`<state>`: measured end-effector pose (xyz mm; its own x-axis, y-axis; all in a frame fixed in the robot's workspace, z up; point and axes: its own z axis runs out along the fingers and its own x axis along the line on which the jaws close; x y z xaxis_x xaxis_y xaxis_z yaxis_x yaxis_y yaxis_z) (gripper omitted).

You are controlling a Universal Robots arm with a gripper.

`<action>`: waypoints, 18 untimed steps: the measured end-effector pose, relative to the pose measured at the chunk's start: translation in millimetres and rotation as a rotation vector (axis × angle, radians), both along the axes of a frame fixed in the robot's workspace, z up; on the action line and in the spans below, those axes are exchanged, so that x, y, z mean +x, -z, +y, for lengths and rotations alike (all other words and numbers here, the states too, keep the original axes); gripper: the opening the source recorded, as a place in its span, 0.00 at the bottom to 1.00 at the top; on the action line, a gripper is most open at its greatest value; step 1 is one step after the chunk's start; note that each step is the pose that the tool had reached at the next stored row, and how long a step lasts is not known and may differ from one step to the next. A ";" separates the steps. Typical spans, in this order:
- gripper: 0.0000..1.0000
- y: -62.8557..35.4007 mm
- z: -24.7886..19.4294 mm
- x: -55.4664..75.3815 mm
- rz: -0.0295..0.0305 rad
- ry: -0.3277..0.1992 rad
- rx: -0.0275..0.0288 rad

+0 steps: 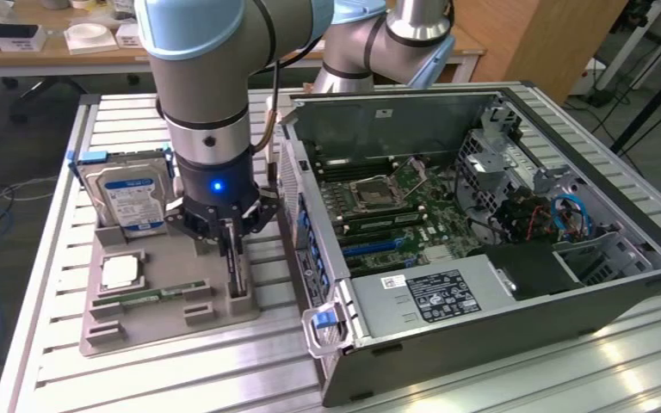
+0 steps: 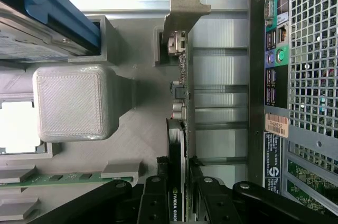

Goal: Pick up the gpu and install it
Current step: 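Pick up the gpu and move the gpu toward the slot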

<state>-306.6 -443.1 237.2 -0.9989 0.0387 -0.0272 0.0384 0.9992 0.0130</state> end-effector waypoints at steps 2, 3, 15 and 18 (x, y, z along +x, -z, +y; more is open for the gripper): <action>0.26 0.0 0.0 0.0 0.0000 0.000 0.0000; 0.26 0.0 0.0 0.0 0.0000 0.000 0.0000; 0.26 -10.4 0.0 0.0 -0.0001 0.000 0.0001; 0.26 -20.4 0.0 0.0 0.0000 0.000 0.0000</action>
